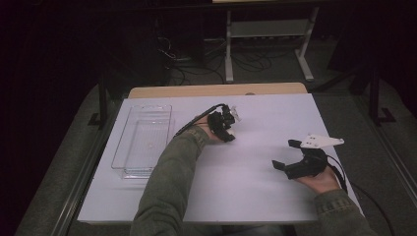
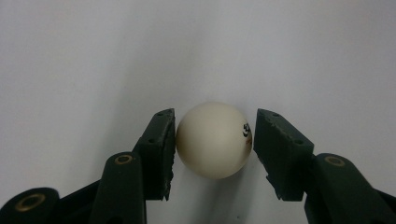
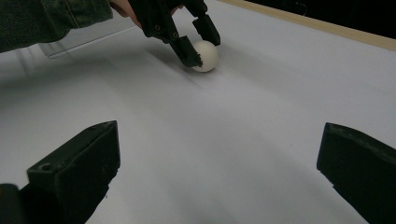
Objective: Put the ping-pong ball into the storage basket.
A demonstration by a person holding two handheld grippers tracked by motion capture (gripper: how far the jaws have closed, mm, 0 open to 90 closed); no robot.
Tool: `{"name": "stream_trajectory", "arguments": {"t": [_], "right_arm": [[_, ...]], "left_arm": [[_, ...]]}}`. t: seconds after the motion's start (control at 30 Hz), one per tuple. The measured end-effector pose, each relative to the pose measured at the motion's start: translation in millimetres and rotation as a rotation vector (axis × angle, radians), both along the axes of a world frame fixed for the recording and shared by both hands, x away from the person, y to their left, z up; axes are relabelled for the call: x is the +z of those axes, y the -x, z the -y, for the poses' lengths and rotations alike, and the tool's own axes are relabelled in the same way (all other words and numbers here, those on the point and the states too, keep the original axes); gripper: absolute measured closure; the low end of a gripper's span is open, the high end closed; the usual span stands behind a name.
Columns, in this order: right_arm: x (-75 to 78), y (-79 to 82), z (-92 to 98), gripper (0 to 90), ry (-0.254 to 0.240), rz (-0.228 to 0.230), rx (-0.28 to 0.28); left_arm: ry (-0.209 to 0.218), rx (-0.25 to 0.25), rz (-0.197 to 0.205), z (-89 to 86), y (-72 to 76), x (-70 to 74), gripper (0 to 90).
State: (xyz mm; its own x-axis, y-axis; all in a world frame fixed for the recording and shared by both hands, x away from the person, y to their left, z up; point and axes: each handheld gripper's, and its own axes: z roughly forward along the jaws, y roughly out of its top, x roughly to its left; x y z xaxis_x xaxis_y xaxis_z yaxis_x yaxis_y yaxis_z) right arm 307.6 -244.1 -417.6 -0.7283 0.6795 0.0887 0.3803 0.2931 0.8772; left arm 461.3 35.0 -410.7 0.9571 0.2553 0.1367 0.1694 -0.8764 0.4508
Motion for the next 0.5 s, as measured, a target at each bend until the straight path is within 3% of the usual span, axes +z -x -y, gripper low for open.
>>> {"name": "stream_trajectory", "arguments": {"t": [0.5], "right_arm": [[0.8,-0.6,1.3,0.0,-0.007,0.001,-0.002]], "left_arm": [[-0.016,-0.01,-0.007,-0.2,-1.8,2.5,50.4]]}}
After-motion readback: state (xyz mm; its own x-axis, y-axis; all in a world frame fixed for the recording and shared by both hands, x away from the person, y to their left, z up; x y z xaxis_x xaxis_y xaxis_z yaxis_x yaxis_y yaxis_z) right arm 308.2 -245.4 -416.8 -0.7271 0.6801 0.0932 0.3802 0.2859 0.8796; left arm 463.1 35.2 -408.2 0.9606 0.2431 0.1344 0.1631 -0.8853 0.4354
